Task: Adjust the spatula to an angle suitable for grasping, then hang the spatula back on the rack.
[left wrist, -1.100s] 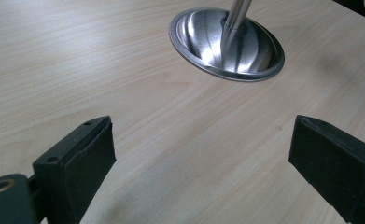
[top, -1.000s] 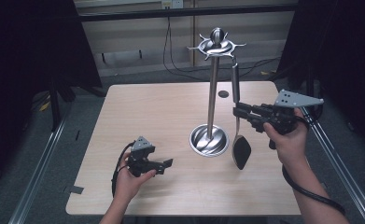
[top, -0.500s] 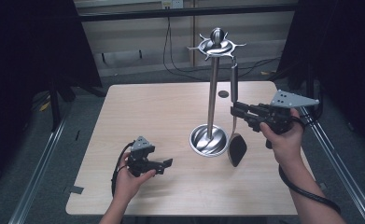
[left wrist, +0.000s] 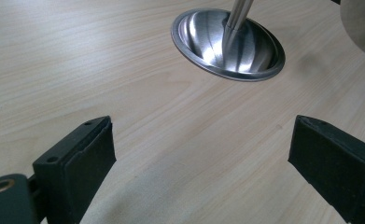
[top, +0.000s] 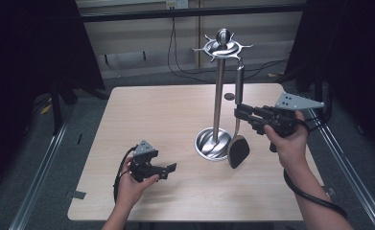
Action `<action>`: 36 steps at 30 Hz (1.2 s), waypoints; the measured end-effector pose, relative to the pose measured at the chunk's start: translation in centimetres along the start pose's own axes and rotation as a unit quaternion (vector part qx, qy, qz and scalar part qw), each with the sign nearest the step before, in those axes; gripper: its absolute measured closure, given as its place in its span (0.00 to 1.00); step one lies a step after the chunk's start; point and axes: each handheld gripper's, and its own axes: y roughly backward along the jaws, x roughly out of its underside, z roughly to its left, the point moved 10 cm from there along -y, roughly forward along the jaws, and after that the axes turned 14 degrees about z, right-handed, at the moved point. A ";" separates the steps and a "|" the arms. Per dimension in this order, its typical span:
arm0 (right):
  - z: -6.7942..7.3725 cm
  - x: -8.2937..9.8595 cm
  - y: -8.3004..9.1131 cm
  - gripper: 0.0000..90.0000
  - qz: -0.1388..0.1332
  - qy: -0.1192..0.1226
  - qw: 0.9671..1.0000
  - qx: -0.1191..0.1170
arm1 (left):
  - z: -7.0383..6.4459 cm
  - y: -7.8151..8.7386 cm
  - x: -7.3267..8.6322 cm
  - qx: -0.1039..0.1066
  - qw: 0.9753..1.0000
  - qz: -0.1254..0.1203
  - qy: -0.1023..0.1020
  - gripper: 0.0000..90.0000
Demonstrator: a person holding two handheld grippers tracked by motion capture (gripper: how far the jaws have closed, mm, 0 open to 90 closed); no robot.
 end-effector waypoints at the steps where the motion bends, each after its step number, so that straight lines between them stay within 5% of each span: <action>1: 0.0 0.0 0.0 0.83 0.000 0.000 1.000 0.000 | 0.0 0.0 0.0 0.000 1.000 0.000 0.000 0.08; 12: -0.2 -0.2 -0.1 0.75 -0.005 -0.006 1.000 0.002 | -0.1 0.1 0.0 0.000 1.000 -0.001 -0.001 0.08; 25: -0.4 1.1 1.2 0.43 0.015 -0.016 0.999 0.025 | -0.2 -0.1 -0.2 -0.001 1.000 0.002 -0.003 0.08; 36: -0.6 2.7 1.6 0.28 0.034 -0.010 0.999 0.034 | -0.3 -0.3 -0.2 0.001 1.000 0.002 -0.003 0.08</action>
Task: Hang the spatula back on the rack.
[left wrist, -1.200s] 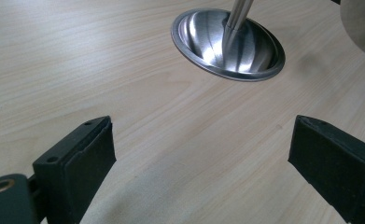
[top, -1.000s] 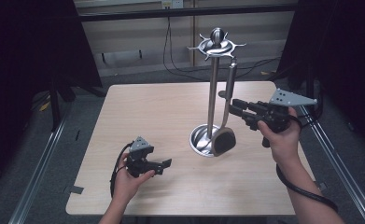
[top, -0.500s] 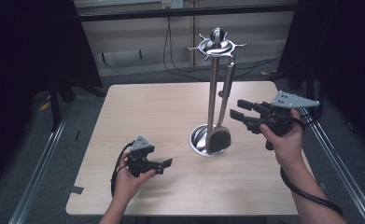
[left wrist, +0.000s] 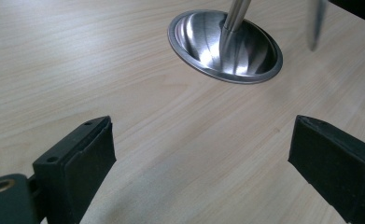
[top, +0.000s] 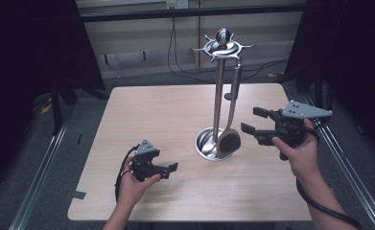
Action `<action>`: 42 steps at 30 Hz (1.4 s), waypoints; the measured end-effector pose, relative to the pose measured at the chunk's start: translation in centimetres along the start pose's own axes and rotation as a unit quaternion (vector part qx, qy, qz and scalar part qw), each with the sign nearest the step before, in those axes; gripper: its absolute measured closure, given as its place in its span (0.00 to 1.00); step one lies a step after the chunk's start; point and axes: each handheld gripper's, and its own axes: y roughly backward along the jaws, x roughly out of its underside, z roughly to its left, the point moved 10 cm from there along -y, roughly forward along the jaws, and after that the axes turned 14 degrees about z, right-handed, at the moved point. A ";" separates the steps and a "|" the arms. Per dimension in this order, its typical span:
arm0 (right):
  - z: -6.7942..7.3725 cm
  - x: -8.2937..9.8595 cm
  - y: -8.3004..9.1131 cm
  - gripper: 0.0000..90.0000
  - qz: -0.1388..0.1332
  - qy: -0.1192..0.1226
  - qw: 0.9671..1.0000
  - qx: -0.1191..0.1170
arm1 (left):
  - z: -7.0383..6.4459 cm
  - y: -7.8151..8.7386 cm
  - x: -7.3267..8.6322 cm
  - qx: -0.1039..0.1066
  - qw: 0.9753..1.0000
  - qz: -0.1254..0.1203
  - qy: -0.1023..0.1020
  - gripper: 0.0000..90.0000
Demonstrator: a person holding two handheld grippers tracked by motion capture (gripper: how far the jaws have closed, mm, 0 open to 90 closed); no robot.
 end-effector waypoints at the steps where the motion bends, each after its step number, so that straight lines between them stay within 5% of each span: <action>1: -0.1 0.2 0.0 0.27 0.004 0.002 1.000 0.007 | 0.0 0.0 0.0 0.002 1.000 -0.002 0.001 0.08; 42: -0.5 5.6 -0.9 0.16 0.062 -0.005 0.998 0.017 | 0.1 0.1 0.4 -0.001 1.000 0.000 0.004 0.08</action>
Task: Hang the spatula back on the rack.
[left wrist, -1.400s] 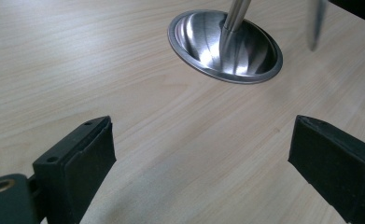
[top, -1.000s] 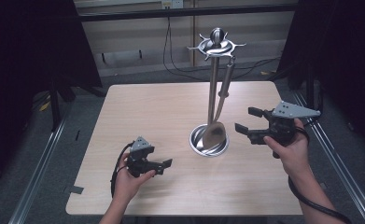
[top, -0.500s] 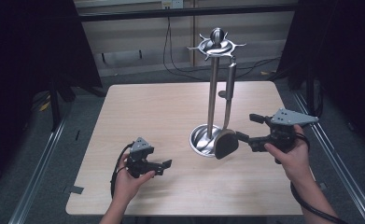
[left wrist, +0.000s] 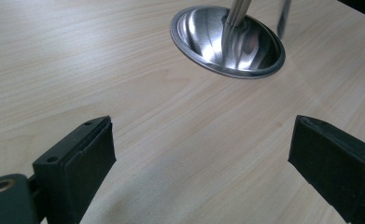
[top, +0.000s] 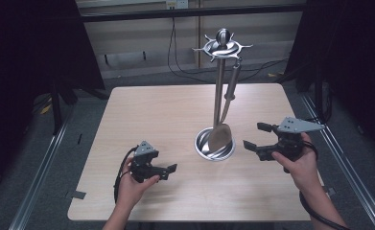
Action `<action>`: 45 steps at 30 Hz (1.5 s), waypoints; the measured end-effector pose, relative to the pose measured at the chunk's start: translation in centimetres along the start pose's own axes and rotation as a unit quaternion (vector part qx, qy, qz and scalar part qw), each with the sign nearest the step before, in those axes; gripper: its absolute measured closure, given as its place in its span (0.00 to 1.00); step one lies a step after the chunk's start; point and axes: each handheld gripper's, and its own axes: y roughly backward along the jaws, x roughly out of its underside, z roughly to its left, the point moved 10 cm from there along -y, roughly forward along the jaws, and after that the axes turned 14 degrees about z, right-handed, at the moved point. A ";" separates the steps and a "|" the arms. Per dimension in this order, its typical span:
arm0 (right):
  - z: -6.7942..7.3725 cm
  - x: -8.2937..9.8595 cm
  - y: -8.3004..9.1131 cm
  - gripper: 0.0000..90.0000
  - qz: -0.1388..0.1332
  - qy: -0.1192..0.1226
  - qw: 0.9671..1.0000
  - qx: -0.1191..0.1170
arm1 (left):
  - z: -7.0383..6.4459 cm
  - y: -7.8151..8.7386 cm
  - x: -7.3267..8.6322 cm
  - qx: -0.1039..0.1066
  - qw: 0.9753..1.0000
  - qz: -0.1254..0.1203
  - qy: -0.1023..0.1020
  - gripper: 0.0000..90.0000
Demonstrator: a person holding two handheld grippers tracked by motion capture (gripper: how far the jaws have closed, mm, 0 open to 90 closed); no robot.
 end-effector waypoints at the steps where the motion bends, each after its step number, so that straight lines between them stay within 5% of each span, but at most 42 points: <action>1: 0.0 0.2 0.0 0.16 0.002 0.002 1.000 0.000 | 0.0 0.0 0.0 0.000 1.000 0.001 -0.002 0.08; 45: -0.8 5.0 0.4 0.15 0.040 -0.011 0.999 0.012 | -0.3 -0.4 -0.4 0.004 1.000 0.001 -0.004 0.08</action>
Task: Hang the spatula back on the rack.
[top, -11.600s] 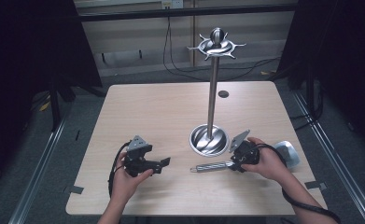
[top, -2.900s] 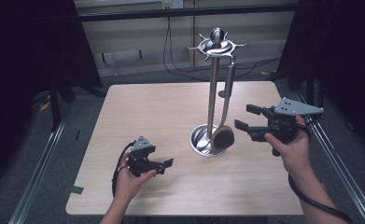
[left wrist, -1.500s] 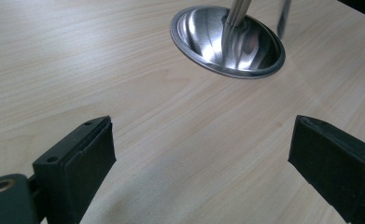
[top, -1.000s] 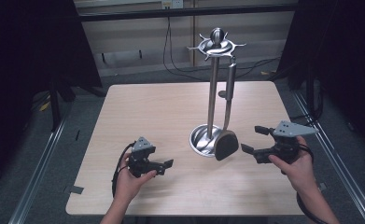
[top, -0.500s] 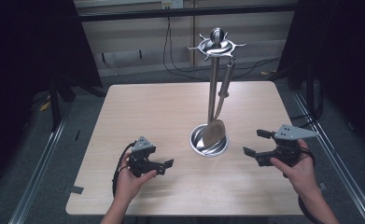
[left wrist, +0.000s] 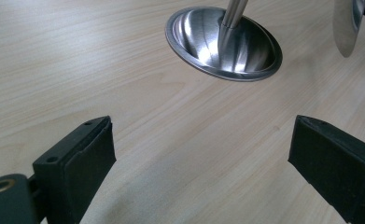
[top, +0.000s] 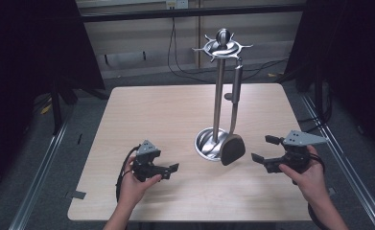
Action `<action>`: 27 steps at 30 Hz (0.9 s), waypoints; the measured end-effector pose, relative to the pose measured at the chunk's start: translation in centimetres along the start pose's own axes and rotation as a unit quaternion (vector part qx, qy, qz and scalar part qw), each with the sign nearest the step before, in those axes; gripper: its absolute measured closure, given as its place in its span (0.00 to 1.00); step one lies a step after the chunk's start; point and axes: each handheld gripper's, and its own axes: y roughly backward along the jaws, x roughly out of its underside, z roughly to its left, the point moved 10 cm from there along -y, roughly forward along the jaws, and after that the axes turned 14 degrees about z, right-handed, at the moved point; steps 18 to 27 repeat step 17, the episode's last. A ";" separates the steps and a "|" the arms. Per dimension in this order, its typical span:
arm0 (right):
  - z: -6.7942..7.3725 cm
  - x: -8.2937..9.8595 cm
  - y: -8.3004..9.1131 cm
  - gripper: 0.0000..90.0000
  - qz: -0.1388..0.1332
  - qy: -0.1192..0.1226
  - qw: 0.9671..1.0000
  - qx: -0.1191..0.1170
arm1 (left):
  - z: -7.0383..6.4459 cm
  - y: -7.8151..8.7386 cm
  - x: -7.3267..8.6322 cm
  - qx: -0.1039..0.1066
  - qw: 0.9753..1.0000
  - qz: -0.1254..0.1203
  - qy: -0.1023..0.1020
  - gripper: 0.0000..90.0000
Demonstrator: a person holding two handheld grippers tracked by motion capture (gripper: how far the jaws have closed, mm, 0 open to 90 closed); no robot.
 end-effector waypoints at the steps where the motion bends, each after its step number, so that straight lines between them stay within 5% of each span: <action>1: 0.0 0.0 0.0 0.15 0.000 0.000 1.000 0.000 | 0.0 0.0 0.0 -0.001 1.000 0.002 -0.001 0.08; 27: 0.2 0.4 -0.3 0.15 0.006 0.004 1.000 -0.003 | -0.1 0.0 0.0 -0.002 1.000 0.001 -0.003 0.08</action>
